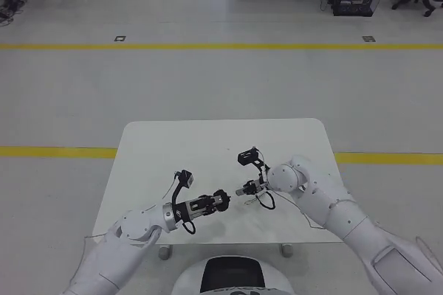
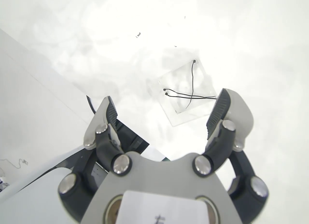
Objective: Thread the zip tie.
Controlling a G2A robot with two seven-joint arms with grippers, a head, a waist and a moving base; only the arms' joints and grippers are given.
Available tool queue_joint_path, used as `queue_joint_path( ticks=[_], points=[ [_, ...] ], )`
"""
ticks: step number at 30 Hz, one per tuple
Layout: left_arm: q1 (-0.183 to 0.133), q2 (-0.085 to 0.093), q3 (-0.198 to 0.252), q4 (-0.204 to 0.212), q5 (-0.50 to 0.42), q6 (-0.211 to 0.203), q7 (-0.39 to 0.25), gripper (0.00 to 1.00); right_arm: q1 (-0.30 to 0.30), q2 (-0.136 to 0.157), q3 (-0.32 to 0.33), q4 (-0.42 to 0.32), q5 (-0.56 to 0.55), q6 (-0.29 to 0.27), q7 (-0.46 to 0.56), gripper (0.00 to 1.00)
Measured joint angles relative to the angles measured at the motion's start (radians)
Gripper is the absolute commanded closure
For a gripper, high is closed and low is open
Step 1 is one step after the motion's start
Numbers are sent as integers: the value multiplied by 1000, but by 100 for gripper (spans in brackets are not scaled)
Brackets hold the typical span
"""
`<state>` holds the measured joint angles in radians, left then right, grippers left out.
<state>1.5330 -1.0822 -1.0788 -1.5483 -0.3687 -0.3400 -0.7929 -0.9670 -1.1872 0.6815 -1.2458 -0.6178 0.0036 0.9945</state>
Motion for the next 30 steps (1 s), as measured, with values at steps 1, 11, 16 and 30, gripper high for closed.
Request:
queue_joint_path(
  ticks=[1, 11, 16, 30],
  points=[
    [0, 0, 0, 0, 0, 0, 0, 100, -1, 0, 0, 0, -1, 0, -1, 0],
    [0, 0, 0, 0, 0, 0, 0, 100, 2, -6, -29, -21, -58, -10, 41, 0],
    [0, 0, 0, 0, 0, 0, 0, 100, -9, -6, -31, -19, -78, -9, 15, 0],
    [0, 0, 0, 0, 0, 0, 0, 100, 9, -40, -63, 74, -94, -19, -14, 58]
  ],
)
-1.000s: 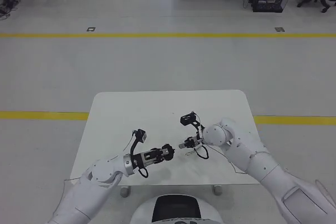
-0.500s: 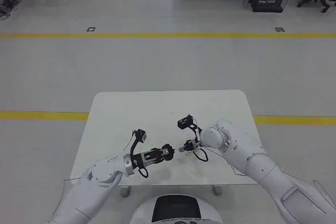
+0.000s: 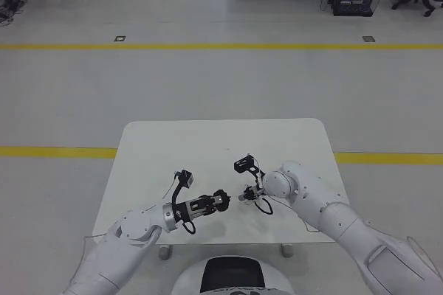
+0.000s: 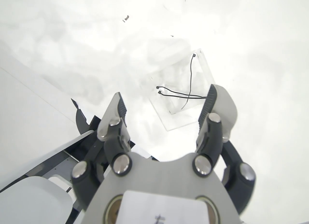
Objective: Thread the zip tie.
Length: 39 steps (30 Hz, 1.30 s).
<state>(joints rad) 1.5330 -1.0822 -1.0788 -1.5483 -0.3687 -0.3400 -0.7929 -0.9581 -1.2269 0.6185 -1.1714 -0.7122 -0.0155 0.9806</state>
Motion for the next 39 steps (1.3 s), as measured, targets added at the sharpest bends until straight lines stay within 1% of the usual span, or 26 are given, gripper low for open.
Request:
queue_joint_path(
  ticks=[11, 18, 25, 39],
  points=[
    [0, 0, 0, 0, 0, 0, 0, 100, 7, -22, -23, 47, -51, 26, -10, 64],
    [0, 0, 0, 0, 0, 0, 0, 100, 10, -37, -37, 75, -76, 37, -13, 64],
    [0, 0, 0, 0, 0, 0, 0, 100, 14, -52, -43, 108, -89, 43, -23, 67],
    [0, 0, 0, 0, 0, 0, 0, 100, 18, -85, -67, 142, -154, 103, -17, 71]
  ],
)
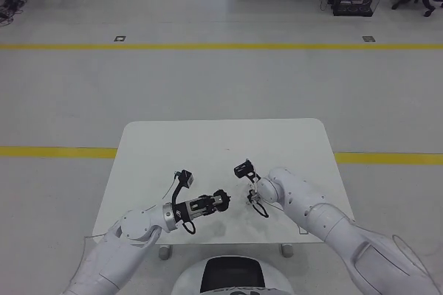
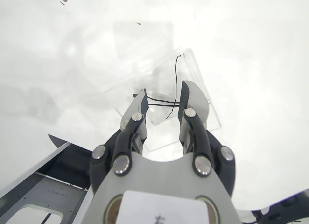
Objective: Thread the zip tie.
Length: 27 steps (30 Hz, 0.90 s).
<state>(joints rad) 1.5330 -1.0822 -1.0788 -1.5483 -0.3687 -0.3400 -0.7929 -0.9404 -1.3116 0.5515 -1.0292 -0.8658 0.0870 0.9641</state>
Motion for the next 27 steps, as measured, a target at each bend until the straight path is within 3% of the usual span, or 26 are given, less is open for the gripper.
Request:
queue_joint_path(
  ticks=[17, 27],
  points=[
    [0, 0, 0, 0, 0, 0, 0, 100, 6, -32, 8, 61, -6, 0, 0, 78],
    [0, 0, 0, 0, 0, 0, 0, 100, 3, -40, 21, 67, -22, -5, 1, 87]
  ],
)
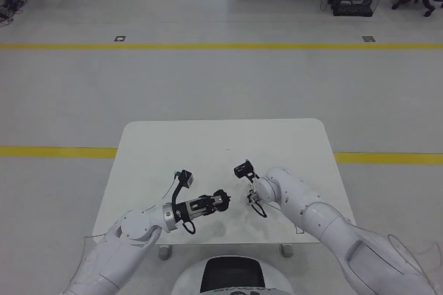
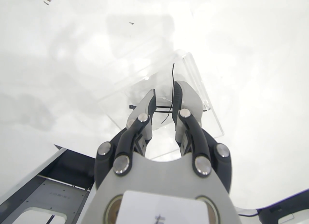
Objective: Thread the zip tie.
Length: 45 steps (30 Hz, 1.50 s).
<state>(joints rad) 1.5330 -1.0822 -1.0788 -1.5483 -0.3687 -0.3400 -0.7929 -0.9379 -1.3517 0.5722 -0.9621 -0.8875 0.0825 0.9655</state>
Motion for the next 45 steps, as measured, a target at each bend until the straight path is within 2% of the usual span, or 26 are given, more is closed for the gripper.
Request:
queue_joint_path(
  ticks=[8, 12, 18, 22, 28, 31, 37, 41, 43, 45],
  points=[
    [0, 0, 0, 0, 0, 0, 0, 100, -4, -5, 11, 2, -15, 0, 7, 91],
    [0, 0, 0, 0, 0, 0, 0, 100, -6, -7, 17, 2, -22, -1, 10, 100],
    [0, 0, 0, 0, 0, 0, 0, 100, -7, -11, 23, -5, -36, 0, 16, 100],
    [0, 0, 0, 0, 0, 0, 0, 100, -12, -5, 43, -37, -46, 6, 16, 100],
    [0, 0, 0, 0, 0, 0, 0, 100, -63, 36, 140, -147, -30, -33, 7, 100],
    [0, 0, 0, 0, 0, 0, 0, 100, -112, 67, 205, -231, -39, -61, 8, 100],
    [0, 0, 0, 0, 0, 0, 0, 100, -246, 127, 352, -447, -70, -98, -4, 100],
    [0, 0, 0, 0, 0, 0, 0, 100, -342, 156, 439, -573, -84, -140, -71, 100],
    [0, 0, 0, 0, 0, 0, 0, 100, -368, 161, 458, -600, -90, -153, -117, 100],
    [0, 0, 0, 0, 0, 0, 0, 100, -368, 161, 459, -601, -90, -154, -118, 100]
  ],
)
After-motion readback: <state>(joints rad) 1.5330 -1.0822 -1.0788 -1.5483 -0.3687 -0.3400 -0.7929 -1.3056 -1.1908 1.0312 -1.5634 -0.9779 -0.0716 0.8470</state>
